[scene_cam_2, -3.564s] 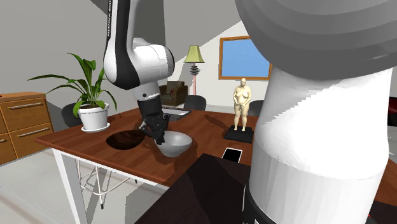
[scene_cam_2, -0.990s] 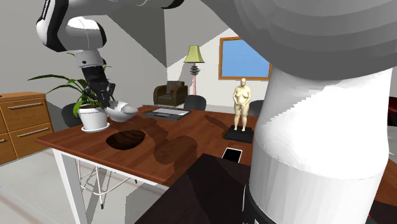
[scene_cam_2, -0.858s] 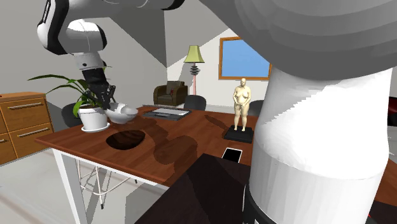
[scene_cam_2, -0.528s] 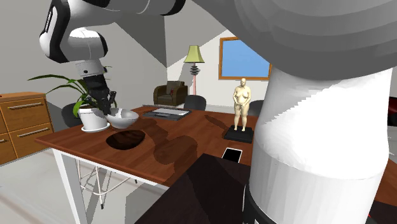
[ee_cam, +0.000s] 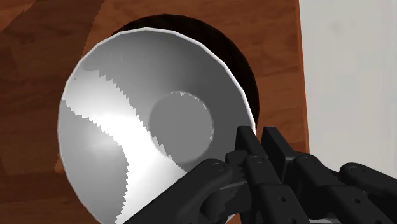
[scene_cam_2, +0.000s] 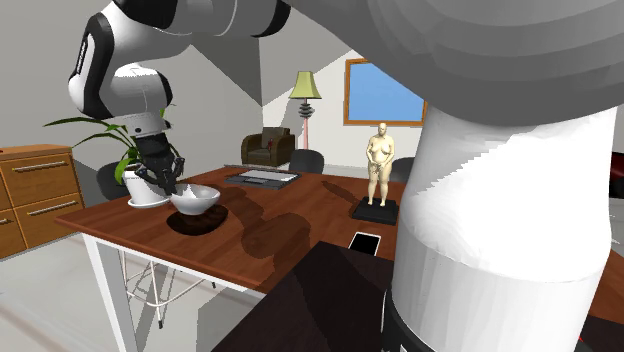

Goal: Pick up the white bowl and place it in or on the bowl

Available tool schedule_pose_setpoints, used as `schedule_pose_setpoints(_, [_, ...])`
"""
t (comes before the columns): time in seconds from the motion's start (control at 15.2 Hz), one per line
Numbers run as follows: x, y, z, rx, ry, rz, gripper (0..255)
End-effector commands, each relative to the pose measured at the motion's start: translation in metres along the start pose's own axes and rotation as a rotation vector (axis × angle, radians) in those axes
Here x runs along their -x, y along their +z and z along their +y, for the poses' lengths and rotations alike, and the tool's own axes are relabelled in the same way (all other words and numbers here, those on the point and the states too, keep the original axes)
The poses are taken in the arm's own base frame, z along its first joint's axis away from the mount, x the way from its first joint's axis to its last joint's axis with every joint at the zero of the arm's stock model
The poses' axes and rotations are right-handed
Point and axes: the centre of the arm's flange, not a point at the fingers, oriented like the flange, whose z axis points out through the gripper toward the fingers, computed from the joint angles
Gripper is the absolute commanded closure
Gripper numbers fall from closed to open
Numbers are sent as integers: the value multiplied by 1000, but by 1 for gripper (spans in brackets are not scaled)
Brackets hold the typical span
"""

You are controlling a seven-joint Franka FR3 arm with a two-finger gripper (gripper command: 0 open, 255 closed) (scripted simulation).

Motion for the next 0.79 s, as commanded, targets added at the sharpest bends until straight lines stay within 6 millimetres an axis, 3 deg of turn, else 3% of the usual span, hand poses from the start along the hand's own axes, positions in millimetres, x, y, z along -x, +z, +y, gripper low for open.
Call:
schedule_pose_setpoints(0.0, [-1, 10, -1, 0, 0, 1, 255])
schedule_pose_setpoints(0.26, [-3, 27, -3, 0, 0, 1, 255])
schedule_pose_setpoints(0.73, [-3, 27, -3, 0, 0, 1, 255])
